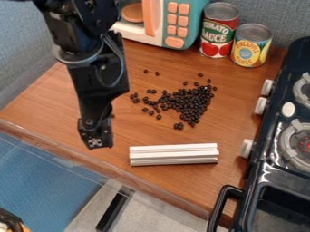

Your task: Sweep into pile

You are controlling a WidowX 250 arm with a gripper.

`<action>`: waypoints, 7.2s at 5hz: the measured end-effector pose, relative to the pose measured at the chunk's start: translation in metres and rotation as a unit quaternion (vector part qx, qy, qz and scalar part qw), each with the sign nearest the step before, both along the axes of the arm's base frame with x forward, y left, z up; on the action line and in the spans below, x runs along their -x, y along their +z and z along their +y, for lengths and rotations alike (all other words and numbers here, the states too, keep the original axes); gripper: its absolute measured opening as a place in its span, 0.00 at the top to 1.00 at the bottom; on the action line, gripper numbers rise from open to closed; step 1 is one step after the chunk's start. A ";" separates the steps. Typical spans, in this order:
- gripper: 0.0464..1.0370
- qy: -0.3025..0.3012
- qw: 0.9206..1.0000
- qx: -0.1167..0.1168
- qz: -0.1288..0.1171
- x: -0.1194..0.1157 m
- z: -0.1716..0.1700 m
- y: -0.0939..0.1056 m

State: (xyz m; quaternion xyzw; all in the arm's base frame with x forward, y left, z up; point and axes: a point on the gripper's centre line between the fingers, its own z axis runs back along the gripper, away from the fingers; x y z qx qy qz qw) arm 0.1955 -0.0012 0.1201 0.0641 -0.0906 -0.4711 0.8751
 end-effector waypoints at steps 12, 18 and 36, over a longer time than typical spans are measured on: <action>0.04 -0.066 0.996 0.005 0.061 -0.055 -0.058 -0.093; 0.64 -0.047 0.995 0.022 0.080 -0.081 -0.065 -0.112; 0.65 0.431 0.900 0.060 0.021 -0.173 -0.051 -0.069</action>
